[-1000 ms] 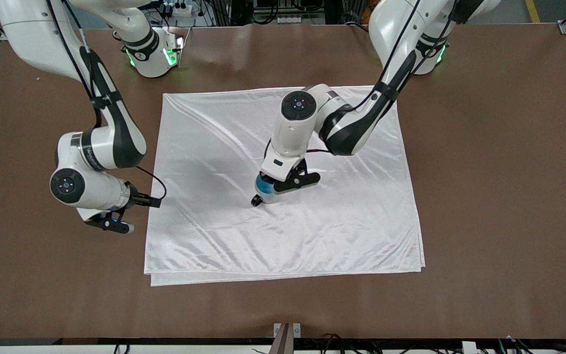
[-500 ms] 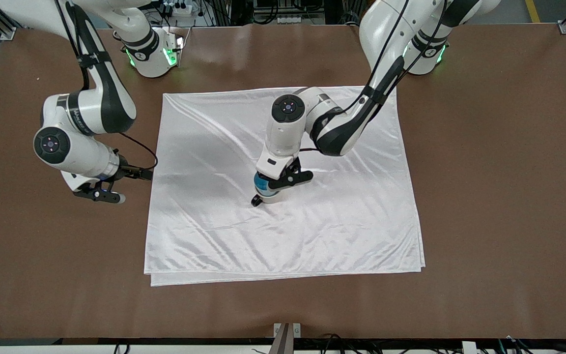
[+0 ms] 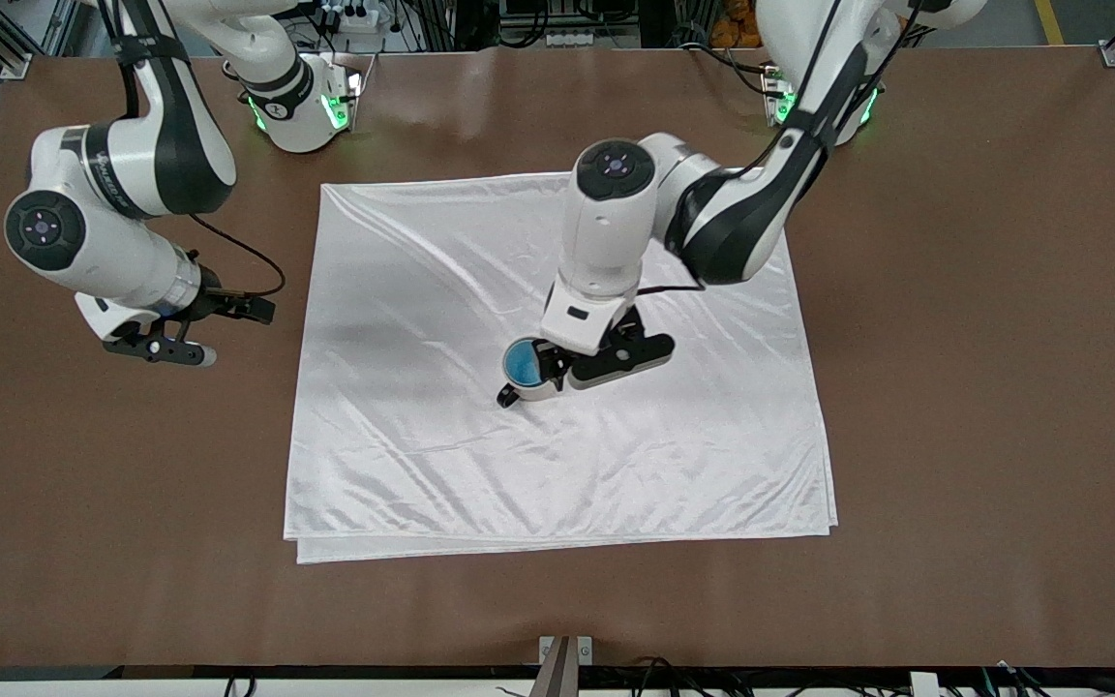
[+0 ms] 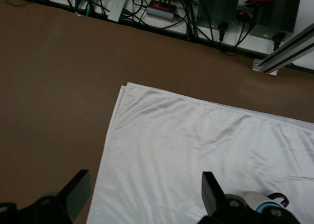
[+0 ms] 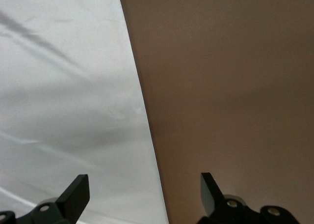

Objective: Place blue cup into white mug on cloth

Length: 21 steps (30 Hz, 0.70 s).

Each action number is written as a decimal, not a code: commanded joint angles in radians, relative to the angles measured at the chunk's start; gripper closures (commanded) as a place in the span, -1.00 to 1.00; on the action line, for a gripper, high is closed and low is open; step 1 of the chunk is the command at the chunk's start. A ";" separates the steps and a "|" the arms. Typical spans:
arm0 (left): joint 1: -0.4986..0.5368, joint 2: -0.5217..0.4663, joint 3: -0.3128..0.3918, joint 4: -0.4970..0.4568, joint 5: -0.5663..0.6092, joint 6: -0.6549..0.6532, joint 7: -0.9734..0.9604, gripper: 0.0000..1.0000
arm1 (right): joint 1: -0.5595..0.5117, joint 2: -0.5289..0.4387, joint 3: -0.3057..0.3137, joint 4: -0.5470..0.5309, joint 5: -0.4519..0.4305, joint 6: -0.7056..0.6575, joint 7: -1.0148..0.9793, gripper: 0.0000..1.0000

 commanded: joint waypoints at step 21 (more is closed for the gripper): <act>0.273 -0.103 -0.009 -0.152 -0.143 -0.115 0.466 -1.00 | -0.041 0.015 0.010 0.209 0.001 -0.113 -0.108 -1.00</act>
